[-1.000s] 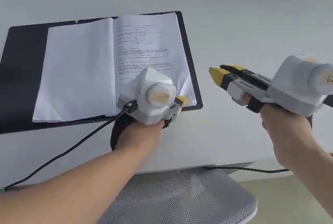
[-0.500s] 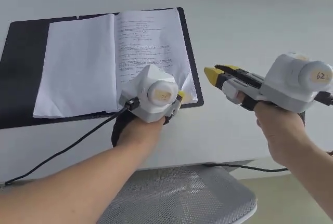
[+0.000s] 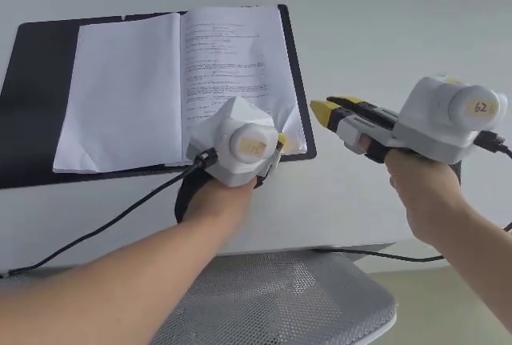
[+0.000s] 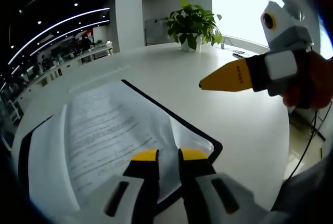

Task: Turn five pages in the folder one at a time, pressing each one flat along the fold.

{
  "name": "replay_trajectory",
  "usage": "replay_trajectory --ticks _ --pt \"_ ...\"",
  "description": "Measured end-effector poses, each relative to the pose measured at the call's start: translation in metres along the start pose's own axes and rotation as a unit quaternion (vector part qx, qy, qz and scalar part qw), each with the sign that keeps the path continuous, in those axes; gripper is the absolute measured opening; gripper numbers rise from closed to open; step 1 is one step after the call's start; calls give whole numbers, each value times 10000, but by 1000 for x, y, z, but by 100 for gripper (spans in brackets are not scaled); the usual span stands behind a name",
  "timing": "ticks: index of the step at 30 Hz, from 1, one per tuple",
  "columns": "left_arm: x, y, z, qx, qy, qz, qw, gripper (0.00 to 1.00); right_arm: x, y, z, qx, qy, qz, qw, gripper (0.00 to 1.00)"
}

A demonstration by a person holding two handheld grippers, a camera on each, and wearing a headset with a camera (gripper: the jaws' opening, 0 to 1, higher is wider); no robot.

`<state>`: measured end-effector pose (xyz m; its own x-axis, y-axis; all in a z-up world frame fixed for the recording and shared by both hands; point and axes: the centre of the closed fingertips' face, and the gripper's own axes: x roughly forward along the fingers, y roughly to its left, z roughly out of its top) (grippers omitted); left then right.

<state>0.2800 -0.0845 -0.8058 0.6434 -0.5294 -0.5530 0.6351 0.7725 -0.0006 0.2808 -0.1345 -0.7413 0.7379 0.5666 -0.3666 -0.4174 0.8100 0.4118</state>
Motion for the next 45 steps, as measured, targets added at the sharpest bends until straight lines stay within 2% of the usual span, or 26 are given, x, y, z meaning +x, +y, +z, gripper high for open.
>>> replay_trajectory --ticks 4,6,9,13,22,31,34,37,39,45 --pt "1 0 0 -42 -35 6 10000 12 3 1 -1 -8 24 32 10000 18" --pt "1 -3 1 -104 -56 -72 9999 9 4 0 -1 -62 29 9 10000 18" --pt "2 -1 1 -107 -78 -14 9999 8 5 0 -2 -46 41 19 10000 18" --pt "3 -3 2 -140 -96 -83 9998 3 11 -1 -5 -69 108 31 9999 18" --pt "3 -1 1 -208 -138 -116 9996 0 36 2 -16 -254 386 130 9988 18" --pt "4 -1 2 -188 -160 -108 9996 0 60 0 -24 -140 629 181 9978 16" --pt "3 -1 1 -185 -164 -114 9996 0 62 -1 -27 -72 687 194 9974 14" --pt "3 -1 1 -175 -164 -123 9996 0 61 -2 -30 -57 740 204 9970 8" --pt "3 -1 1 -189 -168 -125 9996 0 60 -3 -32 83 742 211 9970 6" --pt "3 -1 1 -176 -172 -126 9996 0 60 -4 -31 231 696 230 9970 4"
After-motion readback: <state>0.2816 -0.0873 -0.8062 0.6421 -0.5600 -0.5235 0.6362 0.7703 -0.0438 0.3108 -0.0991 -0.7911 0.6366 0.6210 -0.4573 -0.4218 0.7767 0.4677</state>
